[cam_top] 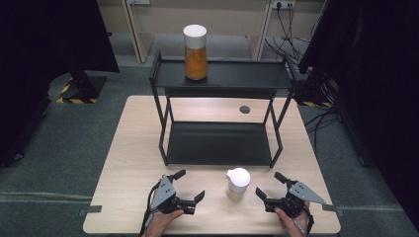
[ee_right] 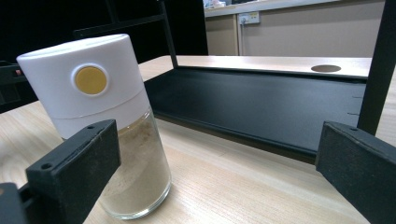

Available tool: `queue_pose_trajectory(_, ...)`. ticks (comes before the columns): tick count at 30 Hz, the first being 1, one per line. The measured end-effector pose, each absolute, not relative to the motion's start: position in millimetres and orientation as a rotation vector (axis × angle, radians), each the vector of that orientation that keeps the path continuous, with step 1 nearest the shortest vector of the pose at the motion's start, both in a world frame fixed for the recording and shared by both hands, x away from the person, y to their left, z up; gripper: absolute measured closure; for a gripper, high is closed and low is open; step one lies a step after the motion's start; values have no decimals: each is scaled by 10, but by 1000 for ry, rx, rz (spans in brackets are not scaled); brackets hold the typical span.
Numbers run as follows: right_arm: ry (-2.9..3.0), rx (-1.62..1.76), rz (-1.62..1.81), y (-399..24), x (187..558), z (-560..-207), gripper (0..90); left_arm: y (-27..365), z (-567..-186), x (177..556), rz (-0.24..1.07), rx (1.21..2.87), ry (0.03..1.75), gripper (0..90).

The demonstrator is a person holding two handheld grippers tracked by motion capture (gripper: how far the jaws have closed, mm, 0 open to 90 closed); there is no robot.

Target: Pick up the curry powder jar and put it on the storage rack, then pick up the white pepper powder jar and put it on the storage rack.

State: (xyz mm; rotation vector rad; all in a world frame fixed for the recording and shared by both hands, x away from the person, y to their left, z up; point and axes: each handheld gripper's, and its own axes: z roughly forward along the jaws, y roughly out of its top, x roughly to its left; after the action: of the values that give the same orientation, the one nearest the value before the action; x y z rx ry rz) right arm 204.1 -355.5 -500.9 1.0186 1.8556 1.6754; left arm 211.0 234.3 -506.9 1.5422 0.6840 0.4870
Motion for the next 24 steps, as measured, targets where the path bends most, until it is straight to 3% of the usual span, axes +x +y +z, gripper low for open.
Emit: queue_pose_trajectory(24,1867,996,1691,-3581,2024,-5003,4,2381,-5116,2131,439,1528,716,5)
